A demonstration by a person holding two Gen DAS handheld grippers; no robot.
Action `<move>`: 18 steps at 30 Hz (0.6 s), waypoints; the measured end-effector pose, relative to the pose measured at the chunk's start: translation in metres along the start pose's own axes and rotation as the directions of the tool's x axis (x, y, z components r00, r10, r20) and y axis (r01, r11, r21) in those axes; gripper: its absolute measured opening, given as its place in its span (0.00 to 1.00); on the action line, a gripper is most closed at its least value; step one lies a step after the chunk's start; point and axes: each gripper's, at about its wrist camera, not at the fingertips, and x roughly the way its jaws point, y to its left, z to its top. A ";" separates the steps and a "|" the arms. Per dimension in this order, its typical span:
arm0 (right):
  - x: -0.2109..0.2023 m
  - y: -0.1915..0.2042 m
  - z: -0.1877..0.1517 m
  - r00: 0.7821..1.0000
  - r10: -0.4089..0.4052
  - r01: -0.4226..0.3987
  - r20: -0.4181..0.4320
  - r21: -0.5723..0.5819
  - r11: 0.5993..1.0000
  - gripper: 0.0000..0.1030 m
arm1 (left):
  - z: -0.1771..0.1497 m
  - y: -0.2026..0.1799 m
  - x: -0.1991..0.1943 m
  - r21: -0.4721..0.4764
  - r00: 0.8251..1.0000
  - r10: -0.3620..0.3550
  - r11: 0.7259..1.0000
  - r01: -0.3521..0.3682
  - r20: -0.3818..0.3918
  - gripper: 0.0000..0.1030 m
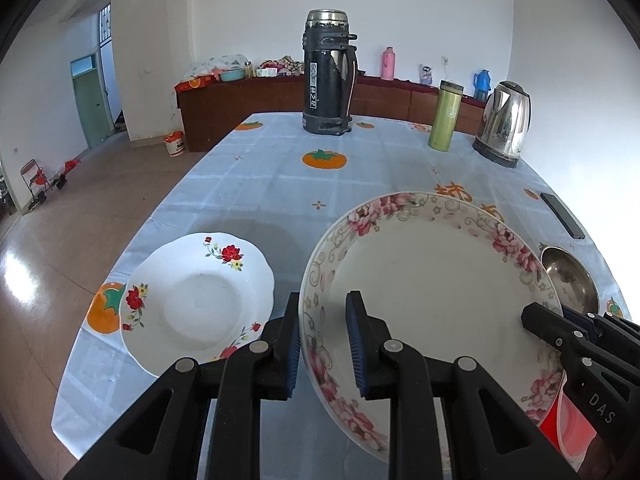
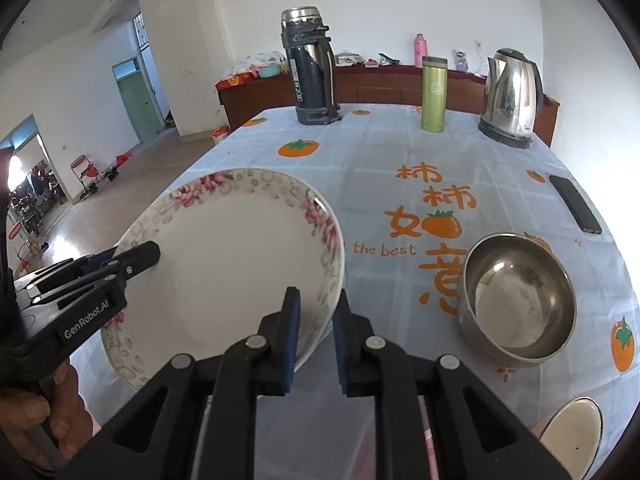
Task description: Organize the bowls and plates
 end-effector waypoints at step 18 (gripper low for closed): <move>0.022 -0.003 0.012 0.998 -0.033 0.034 -0.045 0.013 0.999 0.16 | 0.011 0.002 0.027 0.000 1.000 -0.010 1.000 0.010 -0.029 0.23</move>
